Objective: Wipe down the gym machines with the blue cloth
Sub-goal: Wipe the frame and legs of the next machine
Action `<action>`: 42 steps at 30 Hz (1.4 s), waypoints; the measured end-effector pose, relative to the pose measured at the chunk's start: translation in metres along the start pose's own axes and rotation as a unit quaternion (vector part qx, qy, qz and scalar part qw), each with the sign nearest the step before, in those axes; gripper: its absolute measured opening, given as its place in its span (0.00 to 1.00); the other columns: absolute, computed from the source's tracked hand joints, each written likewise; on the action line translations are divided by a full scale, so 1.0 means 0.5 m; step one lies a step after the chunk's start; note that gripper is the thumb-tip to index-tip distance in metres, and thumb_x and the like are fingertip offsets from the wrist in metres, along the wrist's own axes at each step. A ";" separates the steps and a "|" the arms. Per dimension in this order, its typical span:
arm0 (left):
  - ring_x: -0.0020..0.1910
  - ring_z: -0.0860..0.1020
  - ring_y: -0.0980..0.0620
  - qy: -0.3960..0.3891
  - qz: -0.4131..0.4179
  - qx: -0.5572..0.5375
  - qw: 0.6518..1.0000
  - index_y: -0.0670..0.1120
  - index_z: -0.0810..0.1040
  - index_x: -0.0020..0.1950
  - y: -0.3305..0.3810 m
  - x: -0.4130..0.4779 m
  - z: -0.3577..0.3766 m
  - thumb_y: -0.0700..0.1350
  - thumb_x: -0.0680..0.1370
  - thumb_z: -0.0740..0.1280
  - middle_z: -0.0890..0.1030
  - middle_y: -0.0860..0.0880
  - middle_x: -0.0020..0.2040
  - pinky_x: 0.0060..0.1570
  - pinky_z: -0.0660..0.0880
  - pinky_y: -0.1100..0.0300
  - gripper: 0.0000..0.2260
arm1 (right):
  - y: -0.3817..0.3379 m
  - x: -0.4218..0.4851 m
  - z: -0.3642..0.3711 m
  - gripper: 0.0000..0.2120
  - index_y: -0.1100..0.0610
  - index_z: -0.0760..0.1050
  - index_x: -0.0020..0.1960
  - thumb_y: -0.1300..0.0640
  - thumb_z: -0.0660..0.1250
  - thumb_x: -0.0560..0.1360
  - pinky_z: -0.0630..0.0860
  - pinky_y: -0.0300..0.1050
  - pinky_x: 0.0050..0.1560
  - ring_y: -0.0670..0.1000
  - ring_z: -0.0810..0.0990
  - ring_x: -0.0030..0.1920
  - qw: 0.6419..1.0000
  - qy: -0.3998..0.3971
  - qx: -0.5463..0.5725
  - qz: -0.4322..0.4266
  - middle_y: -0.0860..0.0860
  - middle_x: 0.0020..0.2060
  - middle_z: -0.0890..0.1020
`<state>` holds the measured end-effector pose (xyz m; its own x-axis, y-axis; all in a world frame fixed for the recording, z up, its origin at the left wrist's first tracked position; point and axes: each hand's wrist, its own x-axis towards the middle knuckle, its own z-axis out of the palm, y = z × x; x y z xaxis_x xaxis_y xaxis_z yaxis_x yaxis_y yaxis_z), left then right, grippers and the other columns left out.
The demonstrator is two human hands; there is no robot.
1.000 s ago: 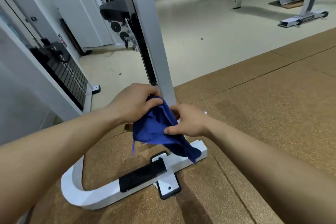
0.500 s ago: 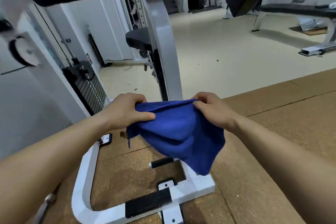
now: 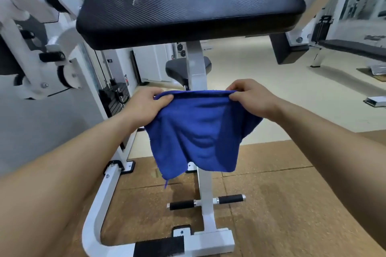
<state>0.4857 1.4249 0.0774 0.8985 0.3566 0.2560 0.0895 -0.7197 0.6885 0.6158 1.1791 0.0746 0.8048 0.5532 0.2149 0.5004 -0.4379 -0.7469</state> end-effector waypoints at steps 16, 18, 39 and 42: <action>0.48 0.80 0.54 0.224 0.007 -0.252 0.941 0.48 0.80 0.55 -0.011 0.266 0.093 0.44 0.79 0.68 0.82 0.53 0.47 0.55 0.79 0.54 0.06 | -0.037 0.279 0.105 0.09 0.47 0.78 0.40 0.60 0.70 0.75 0.74 0.32 0.45 0.42 0.79 0.41 0.938 0.320 0.132 0.008 0.43 0.41 0.81; 0.52 0.80 0.54 0.151 0.035 -0.239 0.959 0.50 0.77 0.65 -0.006 0.272 0.154 0.49 0.82 0.63 0.82 0.52 0.54 0.56 0.78 0.55 0.13 | -0.019 0.280 0.146 0.06 0.47 0.81 0.45 0.56 0.69 0.78 0.70 0.23 0.42 0.40 0.79 0.45 0.932 0.344 0.114 0.026 0.43 0.49 0.79; 0.61 0.79 0.47 0.092 -0.044 -0.329 0.939 0.56 0.67 0.75 0.042 0.356 0.193 0.60 0.81 0.52 0.80 0.48 0.63 0.66 0.72 0.46 0.23 | -0.052 0.357 0.152 0.17 0.52 0.76 0.64 0.49 0.52 0.85 0.78 0.55 0.61 0.53 0.83 0.53 0.963 0.130 0.234 0.031 0.53 0.52 0.84; 0.56 0.79 0.54 0.072 0.003 -0.279 0.958 0.58 0.60 0.78 0.023 0.267 0.218 0.55 0.85 0.50 0.80 0.51 0.61 0.56 0.75 0.59 0.20 | -0.025 0.272 0.188 0.15 0.45 0.72 0.66 0.50 0.50 0.86 0.77 0.35 0.51 0.41 0.82 0.49 0.962 0.138 0.236 -0.004 0.43 0.52 0.83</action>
<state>0.6534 1.3990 0.0455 0.8265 0.4608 0.3234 -0.1947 -0.3051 0.9322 0.6890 1.3266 0.0539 0.8884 0.3178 0.3312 0.3580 -0.0284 -0.9333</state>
